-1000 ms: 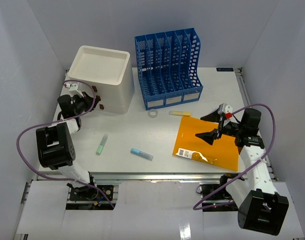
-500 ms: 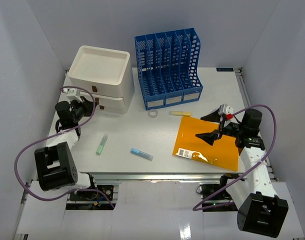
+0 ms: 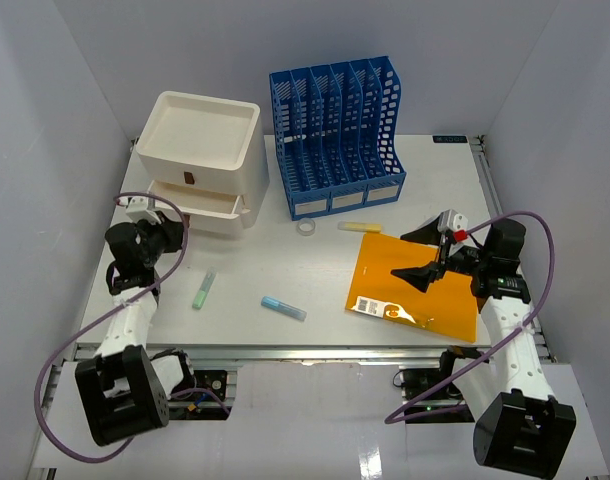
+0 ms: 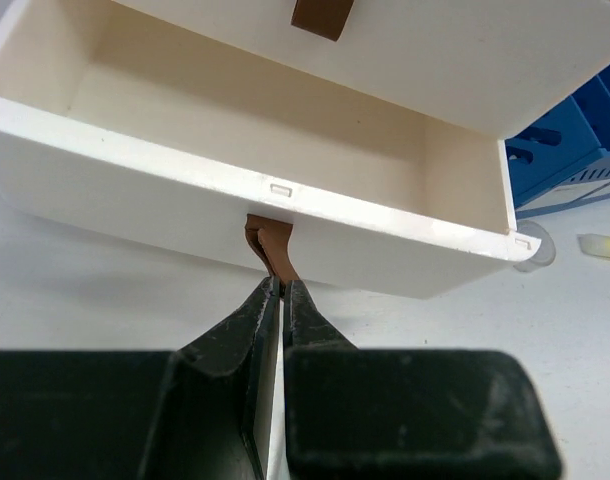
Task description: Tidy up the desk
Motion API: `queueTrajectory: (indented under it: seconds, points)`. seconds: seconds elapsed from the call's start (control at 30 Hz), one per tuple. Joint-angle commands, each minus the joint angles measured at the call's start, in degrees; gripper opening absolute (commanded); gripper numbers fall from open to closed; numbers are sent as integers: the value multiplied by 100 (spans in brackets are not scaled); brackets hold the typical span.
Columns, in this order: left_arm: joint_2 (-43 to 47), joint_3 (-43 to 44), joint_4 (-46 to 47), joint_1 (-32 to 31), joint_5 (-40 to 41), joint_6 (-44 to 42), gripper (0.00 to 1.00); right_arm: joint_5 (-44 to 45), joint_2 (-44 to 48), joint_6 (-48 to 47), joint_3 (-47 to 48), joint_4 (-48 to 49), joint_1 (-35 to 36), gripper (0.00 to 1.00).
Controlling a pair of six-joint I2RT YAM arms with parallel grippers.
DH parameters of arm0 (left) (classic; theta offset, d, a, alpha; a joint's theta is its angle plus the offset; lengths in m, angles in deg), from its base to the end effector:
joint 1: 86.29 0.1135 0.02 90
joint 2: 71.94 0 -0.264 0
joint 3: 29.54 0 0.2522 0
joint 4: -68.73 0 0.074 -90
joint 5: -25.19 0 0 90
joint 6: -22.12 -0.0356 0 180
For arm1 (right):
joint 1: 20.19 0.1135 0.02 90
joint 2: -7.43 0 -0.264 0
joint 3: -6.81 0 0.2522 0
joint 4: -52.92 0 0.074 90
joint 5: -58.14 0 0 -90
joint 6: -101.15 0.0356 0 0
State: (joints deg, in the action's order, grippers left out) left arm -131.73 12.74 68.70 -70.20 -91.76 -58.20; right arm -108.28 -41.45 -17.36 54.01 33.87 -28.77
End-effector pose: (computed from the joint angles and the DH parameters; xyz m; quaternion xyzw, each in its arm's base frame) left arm 0.2240 0.0478 0.2339 -0.0407 0.7954 -0.1555 0.5844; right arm 0.1787 0.0080 0.2758 -0.4581 0.5759 0.3405 0.5853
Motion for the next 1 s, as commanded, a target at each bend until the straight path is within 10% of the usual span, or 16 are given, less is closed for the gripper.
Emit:
queueTrajectory:
  seconds: [0.0, 0.1, 0.27, 0.4, 0.97]
  points:
    - [540, -195, -515, 43, 232, -167, 0, -155, 178, 162, -76, 302, -21, 94]
    - [609, -127, -634, 52, 181, -81, 10, -198, 186, 179, -127, 362, -21, 95]
    - [815, -29, -753, 52, 87, 332, 73, 68, 32, -314, 8, -352, 308, 96]
    - [1186, 102, -1039, 49, 28, 530, 94, 1288, -298, -1351, 464, -1543, 1457, 96]
    - [1682, 1103, -3880, 52, -101, 1757, 98, 5431, -2936, -325, 1741, -655, 6116, 91]
